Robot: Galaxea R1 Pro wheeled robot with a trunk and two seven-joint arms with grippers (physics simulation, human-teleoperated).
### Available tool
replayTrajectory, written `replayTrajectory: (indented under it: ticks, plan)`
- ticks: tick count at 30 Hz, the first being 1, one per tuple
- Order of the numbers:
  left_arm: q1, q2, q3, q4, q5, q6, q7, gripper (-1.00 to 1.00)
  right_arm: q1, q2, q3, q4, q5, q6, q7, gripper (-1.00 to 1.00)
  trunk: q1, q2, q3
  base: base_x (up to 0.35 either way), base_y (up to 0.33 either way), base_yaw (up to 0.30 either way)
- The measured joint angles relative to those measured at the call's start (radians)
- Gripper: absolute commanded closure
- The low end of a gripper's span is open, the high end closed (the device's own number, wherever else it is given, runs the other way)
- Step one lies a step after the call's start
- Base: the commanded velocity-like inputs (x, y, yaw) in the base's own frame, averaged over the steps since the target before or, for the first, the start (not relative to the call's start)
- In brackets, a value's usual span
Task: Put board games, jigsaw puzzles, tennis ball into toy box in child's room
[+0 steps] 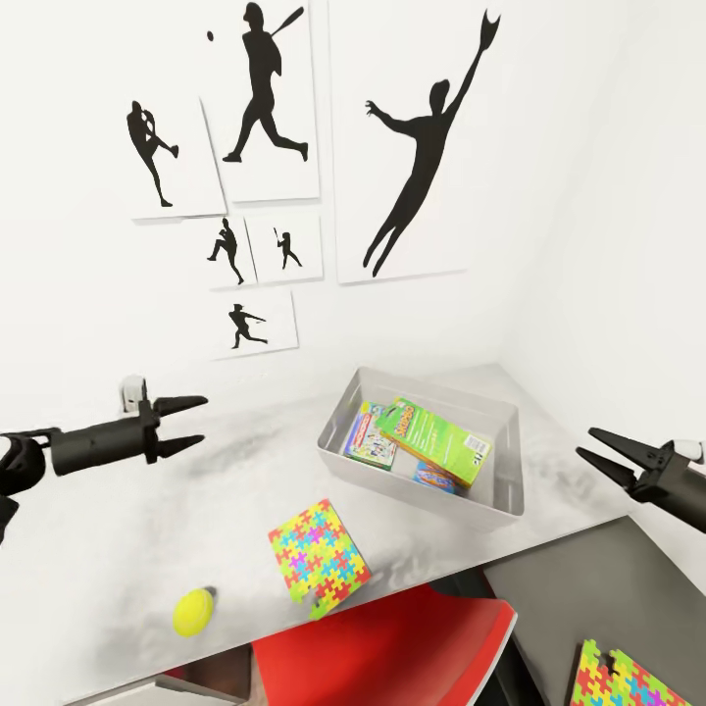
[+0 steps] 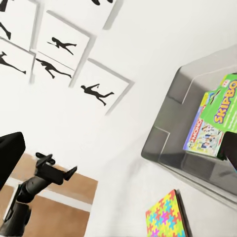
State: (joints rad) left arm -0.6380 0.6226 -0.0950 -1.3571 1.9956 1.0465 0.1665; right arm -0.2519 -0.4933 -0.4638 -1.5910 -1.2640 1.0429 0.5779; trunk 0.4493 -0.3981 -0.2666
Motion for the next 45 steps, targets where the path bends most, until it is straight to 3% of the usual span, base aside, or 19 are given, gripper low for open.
replayTrajectory:
  ticks: [3, 5, 8, 11, 17, 22, 27, 38, 45]
  plan:
    - [0.085, 0.089, 0.007, 0.004, 0.022, 0.000, -0.027, -1.00, -0.001, 0.003, -0.001, 0.000, 0.000, 0.000, 0.010, -1.00, 0.000, 0.000, 0.001, 0.000, 0.000, -0.039]
    - [0.130, 0.118, 0.008, 0.009, 0.026, 0.000, -0.053, -1.00, -0.001, 0.009, -0.001, 0.000, 0.000, 0.000, 0.019, -1.00, 0.000, 0.000, 0.003, 0.000, 0.000, -0.070]
    - [0.182, 0.136, 0.010, 0.028, 0.023, 0.000, -0.082, -1.00, -0.001, 0.022, -0.003, 0.001, 0.003, 0.000, 0.026, -1.00, 0.000, 0.000, 0.007, 0.000, 0.000, -0.081]
    - [0.231, 0.144, 0.011, 0.054, 0.024, 0.000, -0.097, -1.00, 0.000, 0.041, -0.009, 0.005, 0.007, 0.000, 0.033, -1.00, 0.000, 0.000, 0.011, 0.000, 0.000, -0.089]
    - [0.258, 0.151, 0.021, 0.068, 0.027, -0.001, -0.111, -1.00, 0.037, 0.059, -0.019, 0.008, 0.013, 0.000, 0.049, -1.00, 0.000, 0.000, 0.020, -0.033, 0.013, -0.092]
    - [0.261, 0.152, 0.025, 0.069, 0.029, -0.001, -0.115, -1.00, 0.088, 0.068, -0.057, 0.009, 0.013, 0.000, 0.053, -1.00, 0.000, 0.000, 0.027, -0.098, 0.077, -0.093]
    - [0.262, 0.152, 0.025, 0.070, 0.029, -0.001, -0.116, -1.00, 0.114, 0.093, -0.078, 0.009, 0.014, 0.000, 0.054, -1.00, 0.000, 0.000, 0.035, -0.024, 0.020, -0.093]
    - [0.262, 0.153, 0.034, 0.075, 0.026, -0.001, -0.117, -1.00, 0.120, 0.102, -0.083, 0.008, 0.014, 0.000, 0.052, -1.00, 0.000, 0.000, 0.051, -0.003, 0.101, -0.094]
    - [0.262, 0.153, 0.037, 0.076, 0.025, -0.001, -0.117, -1.00, 0.120, 0.120, -0.084, 0.008, 0.016, 0.000, 0.048, -1.00, 0.000, 0.000, 0.062, -0.022, 0.025, -0.096]
